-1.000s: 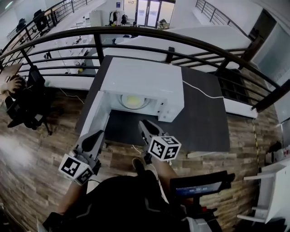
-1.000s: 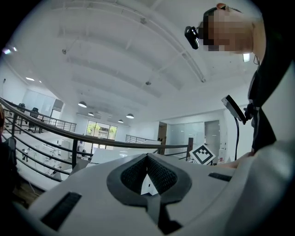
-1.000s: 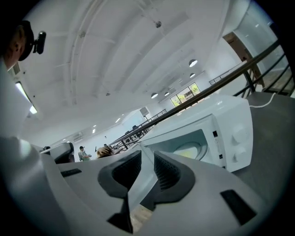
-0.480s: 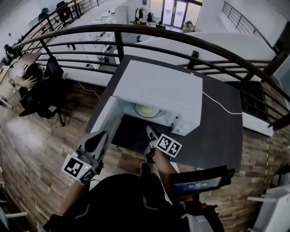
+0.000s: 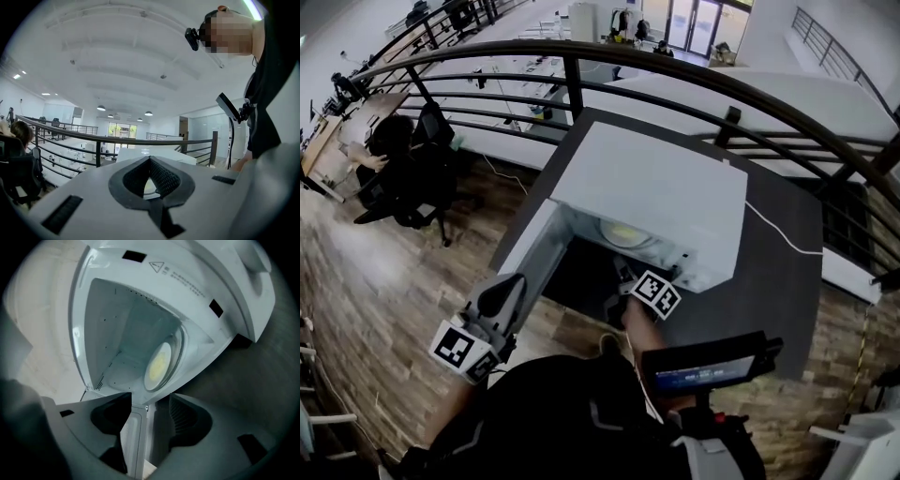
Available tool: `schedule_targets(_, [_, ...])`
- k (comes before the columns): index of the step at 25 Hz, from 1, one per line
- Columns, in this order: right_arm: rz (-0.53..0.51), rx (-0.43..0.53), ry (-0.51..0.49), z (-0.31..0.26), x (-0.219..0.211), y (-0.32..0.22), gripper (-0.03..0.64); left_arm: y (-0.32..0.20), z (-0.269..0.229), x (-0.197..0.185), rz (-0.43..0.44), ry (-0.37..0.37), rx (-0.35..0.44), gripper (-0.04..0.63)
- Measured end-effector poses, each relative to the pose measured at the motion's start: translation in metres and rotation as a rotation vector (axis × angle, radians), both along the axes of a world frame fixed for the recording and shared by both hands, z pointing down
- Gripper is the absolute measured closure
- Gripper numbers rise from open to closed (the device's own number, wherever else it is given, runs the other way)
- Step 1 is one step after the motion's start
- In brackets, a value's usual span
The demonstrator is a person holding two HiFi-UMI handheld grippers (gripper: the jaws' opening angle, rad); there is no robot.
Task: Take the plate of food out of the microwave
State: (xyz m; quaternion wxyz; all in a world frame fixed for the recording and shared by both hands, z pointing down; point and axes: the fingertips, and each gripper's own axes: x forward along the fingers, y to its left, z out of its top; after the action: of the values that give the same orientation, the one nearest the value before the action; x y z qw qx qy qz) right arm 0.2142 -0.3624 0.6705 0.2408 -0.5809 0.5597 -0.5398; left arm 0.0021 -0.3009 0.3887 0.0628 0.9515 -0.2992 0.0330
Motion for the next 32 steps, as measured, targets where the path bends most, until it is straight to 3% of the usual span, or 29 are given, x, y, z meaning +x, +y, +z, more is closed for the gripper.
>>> schedule_targets(5, [0.030,-0.024,-0.133,0.017,-0.002,-0.021,0.345,-0.004,0.002,-0.005,-0.031,-0.018,-0.008,0.591])
schedule_targets(11, [0.104,-0.062,-0.277,0.038,-0.002,-0.040,0.345,-0.009,0.004,-0.010,-0.066,-0.033,-0.008,0.591])
schedule_targets(26, [0.231,-0.111,-0.408,0.064,0.016,-0.059,0.346,-0.009,0.011,-0.014,-0.121,-0.073,-0.017,0.591])
schedule_targets(32, [0.224,-0.116,-0.457,0.067,0.013,-0.057,0.355,-0.009,0.007,-0.018,-0.124,-0.072,-0.010,0.591])
